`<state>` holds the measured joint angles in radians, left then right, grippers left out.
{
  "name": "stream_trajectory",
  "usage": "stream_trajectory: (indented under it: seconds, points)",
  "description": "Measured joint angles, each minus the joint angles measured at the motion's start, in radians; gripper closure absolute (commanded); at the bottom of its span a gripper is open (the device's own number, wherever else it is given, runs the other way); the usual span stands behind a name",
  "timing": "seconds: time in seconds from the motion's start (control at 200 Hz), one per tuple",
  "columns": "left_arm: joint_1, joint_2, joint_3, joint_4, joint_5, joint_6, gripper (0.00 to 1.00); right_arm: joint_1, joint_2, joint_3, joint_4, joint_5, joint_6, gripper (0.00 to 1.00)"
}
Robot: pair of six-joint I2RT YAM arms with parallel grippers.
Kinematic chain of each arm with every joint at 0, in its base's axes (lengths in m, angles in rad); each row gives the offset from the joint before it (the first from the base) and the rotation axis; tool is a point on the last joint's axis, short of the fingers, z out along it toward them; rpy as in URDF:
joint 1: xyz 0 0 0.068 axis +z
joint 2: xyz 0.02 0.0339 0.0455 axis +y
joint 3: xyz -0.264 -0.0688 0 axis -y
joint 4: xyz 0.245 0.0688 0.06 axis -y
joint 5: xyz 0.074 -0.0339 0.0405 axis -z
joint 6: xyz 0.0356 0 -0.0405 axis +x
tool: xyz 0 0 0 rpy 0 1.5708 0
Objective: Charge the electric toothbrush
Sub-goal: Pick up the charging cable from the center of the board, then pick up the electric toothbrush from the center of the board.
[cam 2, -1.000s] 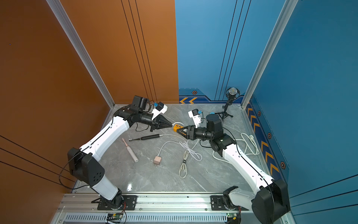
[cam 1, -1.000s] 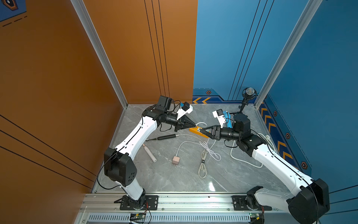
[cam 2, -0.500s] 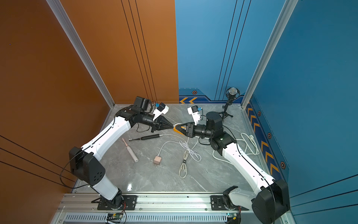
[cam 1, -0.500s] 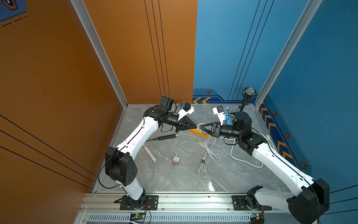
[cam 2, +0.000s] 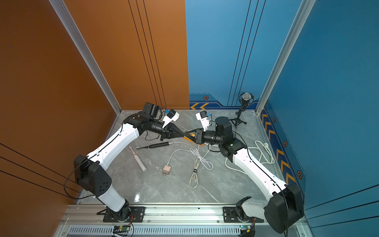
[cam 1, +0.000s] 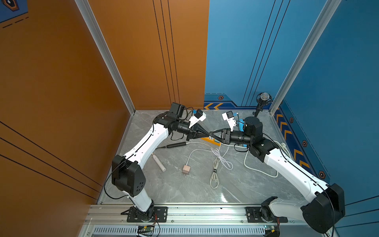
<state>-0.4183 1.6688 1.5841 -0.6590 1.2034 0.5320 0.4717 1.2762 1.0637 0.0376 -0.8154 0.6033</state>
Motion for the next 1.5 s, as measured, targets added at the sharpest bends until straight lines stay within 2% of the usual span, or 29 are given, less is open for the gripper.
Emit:
stream_trajectory:
  seconds: [0.23,0.265,0.29,0.325,0.38,0.495,0.571,0.716,0.816,0.931,0.986,1.076,1.171,1.391,1.501]
  points:
    - [-0.001,0.000,-0.005,-0.001,0.006,-0.008,1.00,0.002,0.000,0.003,-0.001,-0.003,-0.011,1.00]
    - [-0.001,0.000,-0.005,-0.001,0.006,-0.008,0.99,0.002,0.000,0.003,-0.001,-0.003,-0.011,1.00]
    - [-0.001,0.000,-0.005,-0.001,0.006,-0.008,0.90,0.002,0.000,0.003,-0.001,-0.003,-0.012,1.00]
    - [-0.001,0.000,-0.005,-0.001,0.006,-0.009,0.71,0.002,0.000,0.003,-0.002,-0.001,-0.015,1.00]
    - [-0.002,0.000,-0.005,0.000,0.005,-0.006,0.50,0.002,0.000,0.003,-0.002,0.008,-0.019,1.00]
    - [-0.010,-0.001,-0.005,-0.003,-0.066,-0.049,0.29,0.002,-0.003,0.002,-0.003,0.062,-0.031,1.00]
    - [-0.013,-0.011,-0.005,-0.009,-0.198,-0.137,0.30,0.002,-0.013,0.002,-0.018,0.124,-0.048,1.00]
    - [0.029,-0.114,-0.072,0.005,-0.581,-0.436,0.36,0.002,-0.050,-0.013,-0.046,0.279,-0.080,1.00]
    - [0.143,-0.276,-0.257,0.016,-0.819,-0.670,0.40,0.002,-0.079,-0.037,-0.048,0.363,-0.091,1.00]
    - [0.312,-0.439,-0.500,0.007,-1.022,-0.875,0.44,0.005,-0.091,-0.044,-0.053,0.422,-0.110,1.00]
    - [0.364,-0.483,-0.593,-0.008,-1.098,-0.964,0.45,0.007,-0.091,-0.044,-0.055,0.431,-0.115,1.00]
    - [0.393,-0.504,-0.692,-0.038,-1.168,-1.061,0.44,0.010,-0.090,-0.044,-0.056,0.436,-0.123,1.00]
    - [0.394,-0.474,-0.718,-0.053,-1.194,-1.128,0.42,0.013,-0.081,-0.044,-0.057,0.436,-0.129,1.00]
    - [0.392,-0.247,-0.688,-0.031,-1.184,-1.197,0.44,0.015,-0.070,-0.045,-0.064,0.435,-0.132,1.00]
    - [0.386,-0.187,-0.688,-0.030,-1.200,-1.214,0.46,0.017,-0.073,-0.046,-0.083,0.436,-0.136,1.00]
